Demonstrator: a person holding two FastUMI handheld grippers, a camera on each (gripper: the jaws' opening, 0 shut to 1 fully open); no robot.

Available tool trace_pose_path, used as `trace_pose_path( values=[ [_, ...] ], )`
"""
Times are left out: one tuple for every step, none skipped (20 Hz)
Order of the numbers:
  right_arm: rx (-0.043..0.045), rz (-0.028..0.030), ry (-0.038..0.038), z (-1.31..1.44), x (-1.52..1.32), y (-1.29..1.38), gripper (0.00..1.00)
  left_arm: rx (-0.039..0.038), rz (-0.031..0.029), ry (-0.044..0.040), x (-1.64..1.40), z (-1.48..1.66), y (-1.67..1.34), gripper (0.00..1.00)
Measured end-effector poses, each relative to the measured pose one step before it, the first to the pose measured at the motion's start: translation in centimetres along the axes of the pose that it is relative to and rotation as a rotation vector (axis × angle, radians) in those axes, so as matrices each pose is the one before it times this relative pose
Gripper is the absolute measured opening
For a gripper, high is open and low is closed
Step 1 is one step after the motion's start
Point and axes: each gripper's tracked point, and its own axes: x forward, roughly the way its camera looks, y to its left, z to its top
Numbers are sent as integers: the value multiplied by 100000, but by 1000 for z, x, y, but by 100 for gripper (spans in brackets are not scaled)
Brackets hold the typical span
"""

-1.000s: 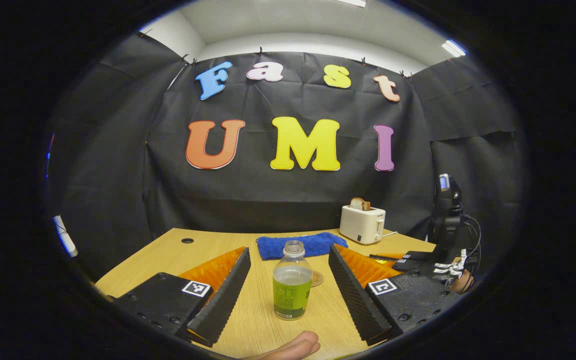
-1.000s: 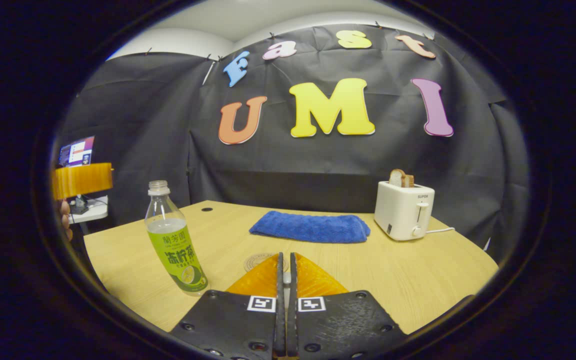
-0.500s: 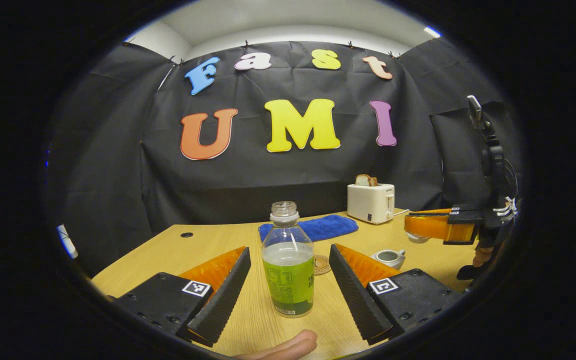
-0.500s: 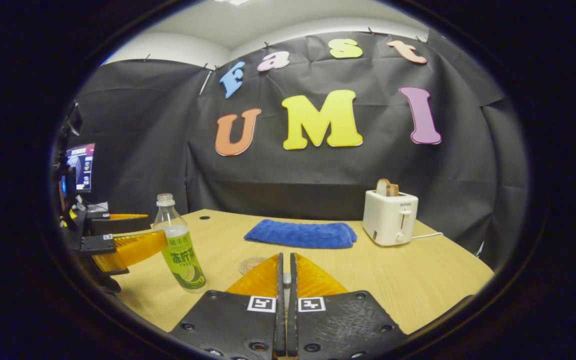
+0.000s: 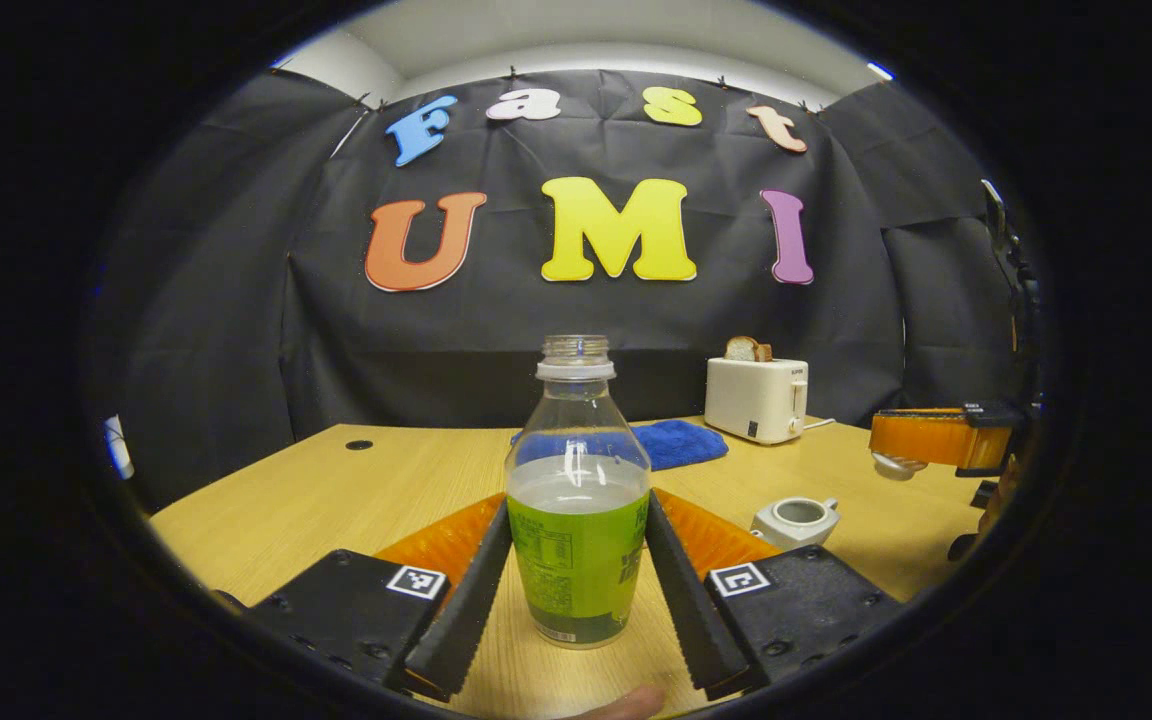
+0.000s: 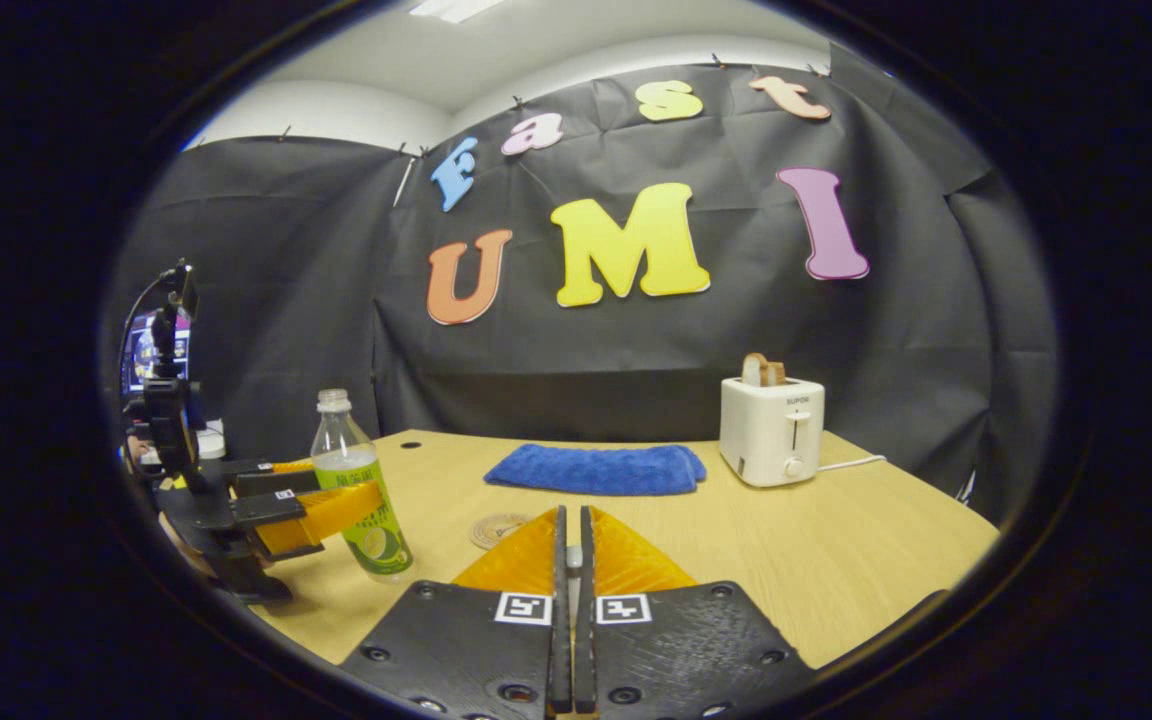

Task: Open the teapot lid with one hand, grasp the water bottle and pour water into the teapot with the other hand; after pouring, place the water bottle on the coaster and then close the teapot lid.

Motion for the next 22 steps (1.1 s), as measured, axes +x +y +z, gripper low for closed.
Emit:
trace_pose_path(
  values=[
    [-464,-342,343,0,-52,-191,1,-565,211,-271,220,31,-162,80],
    [-412,159,-190,71,-138,39,1,-476,712,200,53,-134,170,79],
    [-513,-442,-162,251,-107,-111,1,402,923,135,-87,41,134,79],
    [-501,-793,141,-69,28,-352,1,632,887,924,-77,108,134,79],
    [-209,-273,199,108,-42,-155,1,180,1519,1267,-162,-92,314,78],
    [377,620,-3,207,-232,168,1,2644,5035,1047,-452,310,1007,78],
    [213,-274,257,130,-10,-237,1,2781,2651,-295,-248,754,457,79],
    [182,-502,-7,135,-115,-423,1,3498,2119,-996,-450,930,99,78],
    [291,-631,49,-18,4,-398,1,2806,425,-426,-286,651,-215,78],
    [177,-718,361,50,-14,-413,1,3361,-33,536,-173,212,-332,78],
    [347,-779,15,-5,-78,-419,1,2760,725,734,-162,265,-237,78],
    [406,-660,22,174,-77,-355,1,2669,1257,465,-212,437,-11,78],
    [320,-662,-25,10,-29,-404,1,3619,721,804,-74,405,-212,77],
    [113,-416,-165,175,-20,-290,1,3635,975,1838,11,-89,-262,77],
    [383,-585,-181,59,-56,-399,1,4366,1327,3853,150,-493,-197,77],
    [548,-256,-68,118,77,-339,1,6755,1209,3893,158,-488,-557,77],
    [461,-347,433,-126,1,-578,2,10386,1620,1752,222,151,-561,76],
    [302,-793,363,-44,49,-508,1,6993,850,372,81,261,-419,76],
    [463,-666,423,14,49,-482,1,6326,1002,428,127,114,-349,76],
    [628,-569,251,8,-25,-430,1,6157,530,332,120,204,-456,76],
    [722,-1071,144,184,-48,-804,1,7155,-64,162,102,197,-668,76],
    [133,-1561,-322,215,-27,-714,1,5212,-473,164,293,303,-366,76]
  ],
)
